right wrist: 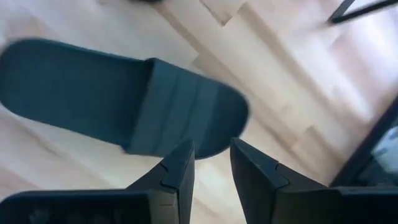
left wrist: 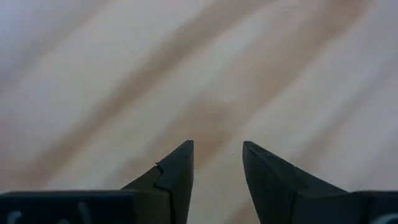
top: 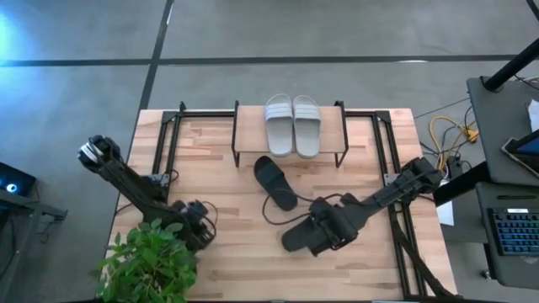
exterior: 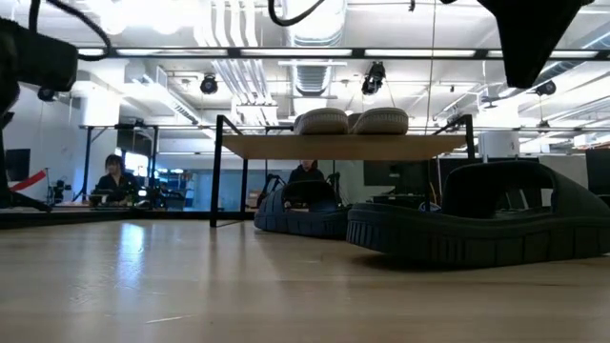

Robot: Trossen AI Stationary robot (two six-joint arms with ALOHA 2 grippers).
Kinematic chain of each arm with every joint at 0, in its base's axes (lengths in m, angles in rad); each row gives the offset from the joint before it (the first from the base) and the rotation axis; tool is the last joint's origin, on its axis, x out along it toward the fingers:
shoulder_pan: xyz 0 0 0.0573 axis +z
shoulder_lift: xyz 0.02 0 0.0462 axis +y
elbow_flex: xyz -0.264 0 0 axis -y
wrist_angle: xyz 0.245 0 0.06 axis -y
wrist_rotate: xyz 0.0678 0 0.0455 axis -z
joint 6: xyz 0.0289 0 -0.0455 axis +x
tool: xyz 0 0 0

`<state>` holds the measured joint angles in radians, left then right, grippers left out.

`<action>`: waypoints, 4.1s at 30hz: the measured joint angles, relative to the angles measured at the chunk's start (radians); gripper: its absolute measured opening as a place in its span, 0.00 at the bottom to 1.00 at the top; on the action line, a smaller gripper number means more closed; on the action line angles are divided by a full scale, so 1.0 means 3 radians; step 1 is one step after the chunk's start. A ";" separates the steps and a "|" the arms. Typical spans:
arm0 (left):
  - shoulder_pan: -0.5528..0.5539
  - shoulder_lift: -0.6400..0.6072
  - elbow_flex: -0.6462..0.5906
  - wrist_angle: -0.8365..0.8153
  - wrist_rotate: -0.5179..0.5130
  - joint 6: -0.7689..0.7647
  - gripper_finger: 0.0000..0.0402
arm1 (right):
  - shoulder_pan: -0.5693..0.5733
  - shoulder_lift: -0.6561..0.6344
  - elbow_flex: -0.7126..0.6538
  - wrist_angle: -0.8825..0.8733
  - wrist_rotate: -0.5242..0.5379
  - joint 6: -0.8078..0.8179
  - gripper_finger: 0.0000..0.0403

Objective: Pick and place slides into the shelf
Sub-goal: Put the bottom black slide under the shelf

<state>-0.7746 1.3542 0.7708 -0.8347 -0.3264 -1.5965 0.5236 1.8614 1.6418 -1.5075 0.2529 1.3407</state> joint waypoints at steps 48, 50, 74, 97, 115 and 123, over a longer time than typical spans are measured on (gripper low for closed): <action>-0.0327 -0.1037 -0.0740 0.0315 -0.0016 0.1007 0.31 | 0.0071 0.0994 0.1983 -0.0120 -0.0557 0.1151 0.21; -0.0327 -0.1007 -0.0739 0.0371 -0.0009 0.1014 0.31 | 0.0060 0.0837 0.1746 -0.0132 -0.0578 0.1176 0.21; -0.0327 -0.0989 -0.0769 0.0574 0.0127 0.1094 0.31 | 0.0047 0.0618 0.0240 0.2089 -0.0401 0.1591 0.13; -0.0326 -0.1005 -0.0896 0.0604 0.0173 0.1070 0.31 | -0.0221 0.1757 0.1509 0.1091 -0.0506 0.0853 0.02; -0.0326 -0.1003 -0.0956 0.0620 0.0167 0.1102 0.31 | 0.0251 0.1397 0.1438 0.0084 -0.0711 0.1691 0.02; -0.0324 -0.1014 -0.0951 0.0878 0.0231 0.1170 0.31 | 0.0536 0.0822 0.0787 -0.0173 -0.1011 0.2788 0.02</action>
<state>-0.8719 1.0500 0.4854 -0.5714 -0.2569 -1.2456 0.6845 2.1079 1.8779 -1.5593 -0.0505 2.1772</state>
